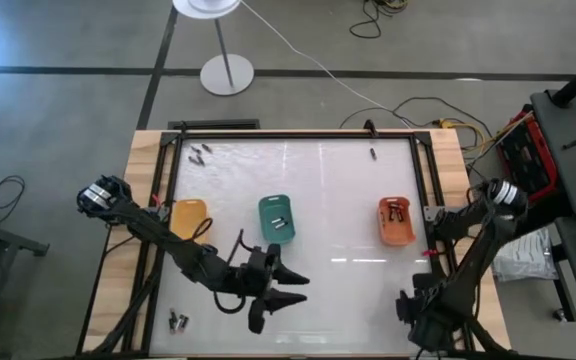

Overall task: Sort batteries
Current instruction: Put the silver battery into the green bin

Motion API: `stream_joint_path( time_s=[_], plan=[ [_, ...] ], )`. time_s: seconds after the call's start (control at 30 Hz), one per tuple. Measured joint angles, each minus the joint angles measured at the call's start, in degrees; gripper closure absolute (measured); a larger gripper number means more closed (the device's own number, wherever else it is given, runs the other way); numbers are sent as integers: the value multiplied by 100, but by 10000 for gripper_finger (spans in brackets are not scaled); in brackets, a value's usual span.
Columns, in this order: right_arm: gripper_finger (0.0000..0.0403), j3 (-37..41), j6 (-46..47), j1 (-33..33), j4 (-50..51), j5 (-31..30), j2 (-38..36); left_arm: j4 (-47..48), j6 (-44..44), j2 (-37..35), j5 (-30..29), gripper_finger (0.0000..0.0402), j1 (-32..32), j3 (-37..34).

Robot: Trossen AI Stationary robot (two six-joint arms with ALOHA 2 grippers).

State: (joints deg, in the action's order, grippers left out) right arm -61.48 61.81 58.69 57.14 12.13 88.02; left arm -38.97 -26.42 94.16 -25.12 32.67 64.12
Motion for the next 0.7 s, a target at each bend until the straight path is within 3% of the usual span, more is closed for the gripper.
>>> stream_joint_path(
  time_s=[0.13, 0.23, 0.3, 0.47, 0.6, 0.7],
  plan=[
    [197, -11, -86, -348, 13, -531, -443, 83, 99, -5, -146, 243, -1, -74],
    [204, -90, -182, -660, 5, -922, -812, 515, 292, -12, -875, 244, 0, -74],
    [207, -132, -259, -883, -42, -1138, -1001, 1067, 619, -11, -1035, 244, -11, 6],
    [204, -387, -518, -1590, -544, -1230, -1376, 2243, 1979, 197, -1036, 245, -16, 596],
    [202, -752, -635, -2184, -945, -1231, -1506, 3780, 3243, 660, -1061, 245, -106, 1418],
    [204, -1060, -634, -2533, -1304, -1234, -1557, 4320, 4469, 1067, -1478, 243, -110, 2067]
  ],
)
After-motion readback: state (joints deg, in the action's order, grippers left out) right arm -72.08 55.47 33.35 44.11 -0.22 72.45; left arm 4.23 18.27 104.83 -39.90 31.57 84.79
